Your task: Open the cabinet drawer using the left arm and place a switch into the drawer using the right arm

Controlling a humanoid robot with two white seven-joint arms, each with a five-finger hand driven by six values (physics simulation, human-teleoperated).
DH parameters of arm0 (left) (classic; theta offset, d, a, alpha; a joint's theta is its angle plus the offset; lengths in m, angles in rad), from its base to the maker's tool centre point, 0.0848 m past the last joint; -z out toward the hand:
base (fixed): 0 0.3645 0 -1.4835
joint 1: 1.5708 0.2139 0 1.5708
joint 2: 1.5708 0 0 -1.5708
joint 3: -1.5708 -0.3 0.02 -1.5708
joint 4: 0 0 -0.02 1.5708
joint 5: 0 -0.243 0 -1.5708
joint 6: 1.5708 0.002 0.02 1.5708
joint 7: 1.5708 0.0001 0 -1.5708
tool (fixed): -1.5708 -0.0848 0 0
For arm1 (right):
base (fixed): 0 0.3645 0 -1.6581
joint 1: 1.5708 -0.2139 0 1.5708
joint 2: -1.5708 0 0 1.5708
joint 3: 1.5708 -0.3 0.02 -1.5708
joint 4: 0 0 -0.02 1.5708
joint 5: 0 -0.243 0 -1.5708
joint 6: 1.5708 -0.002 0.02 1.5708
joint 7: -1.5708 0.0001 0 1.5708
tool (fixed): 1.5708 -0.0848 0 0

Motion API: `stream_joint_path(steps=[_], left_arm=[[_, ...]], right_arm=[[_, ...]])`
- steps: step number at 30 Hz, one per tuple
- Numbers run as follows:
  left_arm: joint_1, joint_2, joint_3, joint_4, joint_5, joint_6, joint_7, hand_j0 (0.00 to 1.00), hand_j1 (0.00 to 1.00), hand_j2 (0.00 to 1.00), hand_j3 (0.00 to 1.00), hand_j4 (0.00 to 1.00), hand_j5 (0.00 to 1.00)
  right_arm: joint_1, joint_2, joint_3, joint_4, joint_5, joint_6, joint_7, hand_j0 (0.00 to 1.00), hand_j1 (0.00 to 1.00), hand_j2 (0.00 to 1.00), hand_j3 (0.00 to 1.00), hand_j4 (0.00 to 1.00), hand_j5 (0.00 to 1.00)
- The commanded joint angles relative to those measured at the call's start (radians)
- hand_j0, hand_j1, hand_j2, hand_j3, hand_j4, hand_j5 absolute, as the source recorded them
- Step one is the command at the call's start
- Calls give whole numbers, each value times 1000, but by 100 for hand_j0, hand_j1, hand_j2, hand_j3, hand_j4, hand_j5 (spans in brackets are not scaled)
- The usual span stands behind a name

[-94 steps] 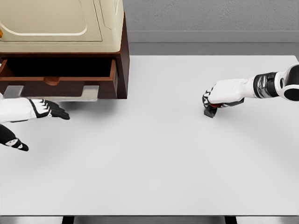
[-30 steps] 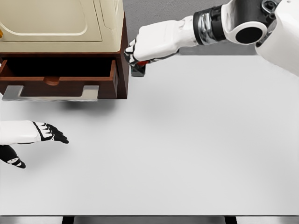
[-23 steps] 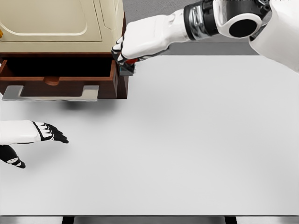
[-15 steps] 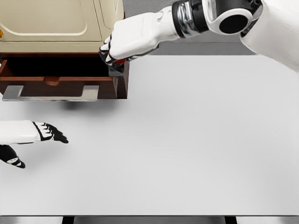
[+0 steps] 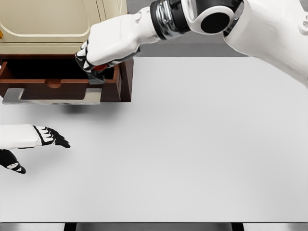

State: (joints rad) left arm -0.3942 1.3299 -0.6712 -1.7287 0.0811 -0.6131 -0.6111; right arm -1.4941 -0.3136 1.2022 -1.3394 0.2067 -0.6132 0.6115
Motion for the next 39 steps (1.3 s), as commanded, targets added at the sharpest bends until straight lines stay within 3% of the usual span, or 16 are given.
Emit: stream_joint_path(steps=[1,14,39], left_arm=[[0,3,1,0,6,2,0,100,100,100,100,100,100],[0,9,-1,0,8,2,0,100,100,100,100,100,100],[11,11,1,-2,8,2,0,100,100,100,100,100,100]], right_arm=[[0,33,-4,57,-3,2,-1,35,35,35,35,35,35],[-9,128,0,246,0,2,-1,34,34,34,34,34,34],[-12,251,7,417,13,2,-1,34,34,34,34,34,34]])
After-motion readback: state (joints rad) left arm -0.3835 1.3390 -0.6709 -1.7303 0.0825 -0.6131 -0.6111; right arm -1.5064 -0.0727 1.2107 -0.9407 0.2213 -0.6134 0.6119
